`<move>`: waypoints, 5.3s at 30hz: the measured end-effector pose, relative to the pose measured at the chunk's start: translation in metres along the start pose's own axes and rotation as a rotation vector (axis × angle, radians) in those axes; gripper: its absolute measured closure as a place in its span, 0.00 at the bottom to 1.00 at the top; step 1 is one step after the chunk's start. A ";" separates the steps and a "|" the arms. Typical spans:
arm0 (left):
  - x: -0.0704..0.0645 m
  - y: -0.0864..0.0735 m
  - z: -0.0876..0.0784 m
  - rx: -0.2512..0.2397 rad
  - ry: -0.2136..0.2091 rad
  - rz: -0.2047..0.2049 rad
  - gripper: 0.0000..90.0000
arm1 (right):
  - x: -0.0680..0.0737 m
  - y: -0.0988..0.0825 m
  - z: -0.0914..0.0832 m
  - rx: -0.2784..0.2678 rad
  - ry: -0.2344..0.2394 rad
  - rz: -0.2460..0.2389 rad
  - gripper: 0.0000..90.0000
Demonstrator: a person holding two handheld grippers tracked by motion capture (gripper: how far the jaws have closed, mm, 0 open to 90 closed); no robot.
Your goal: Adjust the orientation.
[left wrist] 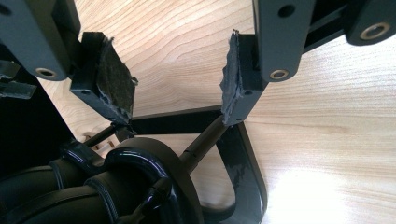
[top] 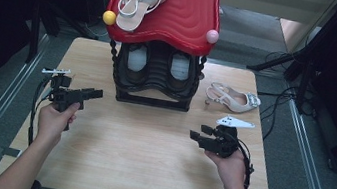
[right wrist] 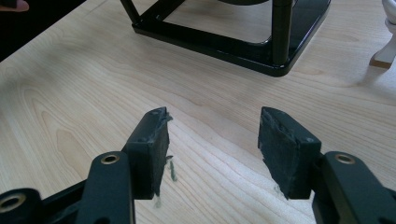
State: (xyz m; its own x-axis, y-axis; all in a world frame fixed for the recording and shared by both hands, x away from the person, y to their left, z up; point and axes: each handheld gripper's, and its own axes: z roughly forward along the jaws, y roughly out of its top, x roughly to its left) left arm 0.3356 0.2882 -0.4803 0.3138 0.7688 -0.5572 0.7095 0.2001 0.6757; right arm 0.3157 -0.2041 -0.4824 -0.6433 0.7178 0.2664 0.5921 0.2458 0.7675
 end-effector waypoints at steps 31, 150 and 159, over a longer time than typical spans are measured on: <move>0.002 0.000 0.000 0.015 -0.027 0.005 0.50 | -0.086 0.069 0.002 -0.059 -0.192 0.142 1.00; -0.003 -0.004 0.007 0.070 -0.056 0.022 0.47 | -0.126 0.049 -0.007 -0.055 -0.318 0.223 0.79; -0.001 -0.006 0.004 0.070 -0.053 0.019 0.46 | -0.131 0.043 0.008 -0.036 -0.361 0.248 0.84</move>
State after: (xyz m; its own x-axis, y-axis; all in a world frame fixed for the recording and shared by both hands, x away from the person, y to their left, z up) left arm 0.3336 0.2839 -0.4858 0.3598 0.7384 -0.5704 0.7449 0.1409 0.6522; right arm 0.4292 -0.2823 -0.4895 -0.2698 0.9352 0.2292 0.6857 0.0195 0.7276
